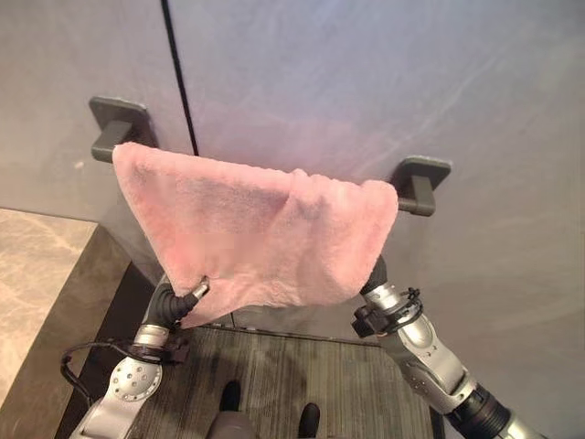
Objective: Put brush and paste in cup on sink, flatten towel.
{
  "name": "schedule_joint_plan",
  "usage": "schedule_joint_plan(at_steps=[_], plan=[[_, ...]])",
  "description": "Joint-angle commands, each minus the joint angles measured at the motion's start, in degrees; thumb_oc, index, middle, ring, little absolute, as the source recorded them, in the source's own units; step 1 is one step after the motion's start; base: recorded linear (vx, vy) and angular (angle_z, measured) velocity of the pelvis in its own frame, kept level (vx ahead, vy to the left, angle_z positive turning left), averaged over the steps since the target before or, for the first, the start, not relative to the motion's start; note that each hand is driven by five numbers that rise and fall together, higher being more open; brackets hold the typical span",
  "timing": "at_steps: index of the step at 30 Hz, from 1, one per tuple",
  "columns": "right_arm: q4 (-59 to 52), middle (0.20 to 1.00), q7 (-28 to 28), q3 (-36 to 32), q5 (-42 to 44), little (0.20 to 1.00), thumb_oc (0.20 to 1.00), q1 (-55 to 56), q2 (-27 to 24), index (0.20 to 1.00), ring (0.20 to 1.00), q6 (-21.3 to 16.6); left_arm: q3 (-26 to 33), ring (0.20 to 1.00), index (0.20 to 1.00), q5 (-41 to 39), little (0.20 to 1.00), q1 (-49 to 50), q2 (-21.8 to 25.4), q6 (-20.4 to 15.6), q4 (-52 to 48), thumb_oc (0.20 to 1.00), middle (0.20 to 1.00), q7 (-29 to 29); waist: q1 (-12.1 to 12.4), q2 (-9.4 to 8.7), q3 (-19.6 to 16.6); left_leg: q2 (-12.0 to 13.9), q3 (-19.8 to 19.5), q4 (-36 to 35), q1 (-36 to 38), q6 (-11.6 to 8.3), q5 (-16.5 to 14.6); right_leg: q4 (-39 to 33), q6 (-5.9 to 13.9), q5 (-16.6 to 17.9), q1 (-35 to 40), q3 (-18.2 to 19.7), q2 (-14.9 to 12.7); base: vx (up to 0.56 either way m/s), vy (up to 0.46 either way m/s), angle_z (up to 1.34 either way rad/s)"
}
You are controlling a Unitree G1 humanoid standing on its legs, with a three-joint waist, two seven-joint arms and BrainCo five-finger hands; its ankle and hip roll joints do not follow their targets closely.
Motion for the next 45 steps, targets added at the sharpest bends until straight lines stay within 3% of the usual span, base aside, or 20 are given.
schedule_joint_plan(at_steps=[1,5,7,8,10,11,13,17,21,22,27,45], plan=[[4.5,1.0,-0.8,-0.9,-4.1,1.0,1.0,0.6,2.0,1.0,1.0,0.1,-4.3,1.0,1.0,8.4,1.0,-2.4,2.5,0.5,8.7,1.0,1.0,-1.4,-0.6,0.25,-4.4,0.8,0.8,0.4,-0.6,0.02,-1.0,1.2,4.14,4.0,-3.4,2.7,-3.3,-0.05,0.021,-0.25],[17.1,1.0,-1.1,-0.3,-6.7,1.0,1.0,1.0,4.1,1.0,1.0,1.9,-7.1,1.0,1.0,13.8,1.0,-4.4,0.0,2.9,20.6,1.0,1.0,-1.5,-0.9,0.8,-4.6,1.0,2.2,0.4,-0.6,-0.09,-1.2,0.5,4.19,4.6,-4.1,4.2,-3.1,-0.02,0.012,-0.25],[35.2,1.0,-2.3,-1.4,-7.0,1.0,1.0,1.5,8.9,1.0,1.0,4.4,-7.7,1.0,1.0,16.8,1.0,-6.3,-4.8,6.4,34.5,1.0,1.0,0.5,-1.4,1.19,-4.9,1.3,3.3,0.4,-0.1,-0.18,-1.2,0.4,4.14,4.7,-4.4,5.2,-2.9,-0.03,0.006,-0.16],[35.2,1.0,-2.3,-1.4,-7.0,1.0,1.0,1.5,8.9,1.0,1.0,4.3,-7.7,1.0,1.0,16.8,1.0,-6.4,-4.8,6.3,34.6,1.0,1.0,0.5,-1.4,1.2,-4.9,1.3,3.3,0.4,-0.1,-0.19,-1.2,0.4,4.14,4.7,-4.4,5.2,-2.9,-0.02,0.002,-0.24],[54.5,1.0,-3.6,-3.7,-10.0,1.0,1.0,0.3,12.8,1.0,1.0,6.7,-7.9,1.0,1.0,16.9,1.0,-8.0,-9.2,9.0,45.5,1.0,1.0,-0.2,-1.8,1.74,-5.3,1.4,3.7,0.4,0.6,-0.22,-1.3,0.4,3.9,4.6,-4.2,5.6,-2.7,0.02,0.005,-0.24],[54.5,1.0,-3.6,-3.8,-10.0,1.0,1.0,0.3,12.8,1.0,1.0,6.7,-8.0,1.0,1.0,16.9,1.0,-8.0,-9.2,9.0,45.6,1.0,1.0,-0.2,-1.8,1.74,-5.3,1.4,3.7,0.4,0.6,-0.22,-1.3,0.4,3.9,4.6,-4.2,5.6,-2.7,0.02,0.002,-0.11],[70.9,1.0,-6.9,-4.6,-21.0,1.0,1.0,-1.9,15.4,1.0,1.0,8.8,-9.9,1.0,1.0,21.0,1.0,-11.2,-13.4,12.2,59.0,1.0,1.0,1.5,-2.4,2.45,-5.9,1.4,4.1,0.4,1.2,-0.26,-1.6,0.4,3.74,4.4,-3.9,6.1,-2.5,0.03,0.02,-0.06],[82.7,1.0,-8.6,-7.4,-28.3,1.0,1.0,-2.5,16.6,1.0,1.0,11.8,-10.7,1.0,1.0,22.0,1.0,-14.5,-17.2,14.8,69.5,1.0,1.0,1.4,-2.9,3.3,-6.3,1.3,4.5,0.4,1.8,-0.43,-2.0,0.2,3.64,4.4,-3.5,6.6,-2.4,0.03,0.028,-0.09],[86.5,1.0,-6.7,-11.9,-27.9,1.0,1.0,0.5,16.3,1.0,1.0,13.7,-6.3,1.0,1.0,17.0,1.0,-14.3,-18.7,15.4,74.3,1.0,1.0,-1.4,-3.5,3.67,-6.7,1.2,4.8,0.4,2.0,-0.48,-2.0,0.0,3.56,4.3,-3.4,6.9,-2.4,0.05,0.02,-0.06],[91.0,1.0,-5.6,-14.0,-31.6,1.0,1.0,2.8,15.7,1.0,1.0,16.1,-4.5,1.0,1.0,16.1,1.0,-13.9,-19.8,16.3,77.4,1.0,1.0,-2.9,-3.8,3.83,-7.3,1.2,5.1,0.4,2.4,-0.63,-2.3,0.0,3.52,4.2,-3.2,7.0,-2.4,0.08,0.028,-0.03],[92.7,1.0,-4.8,-15.7,-32.5,1.0,1.0,5.4,15.2,1.0,1.0,17.0,-4.9,1.0,1.0,17.1,1.0,-13.2,-20.6,16.2,78.3,1.0,1.0,-3.8,-4.2,4.09,-7.5,1.2,4.8,0.4,2.6,-0.66,-2.5,0.0,3.49,4.0,-2.8,6.9,-2.5,0.05,0.011,-0.07],[84.6,1.0,-4.0,-19.1,-20.1,1.0,1.0,5.4,12.9,1.0,1.0,11.2,-9.0,1.0,1.0,17.2,1.0,-12.7,-20.5,13.9,74.8,1.0,1.0,-2.1,-5.3,4.52,-7.2,1.1,4.3,0.4,2.5,-0.84,-2.3,0.0,3.47,3.7,-2.7,6.8,-2.5,0.0,0.001,0.0]])
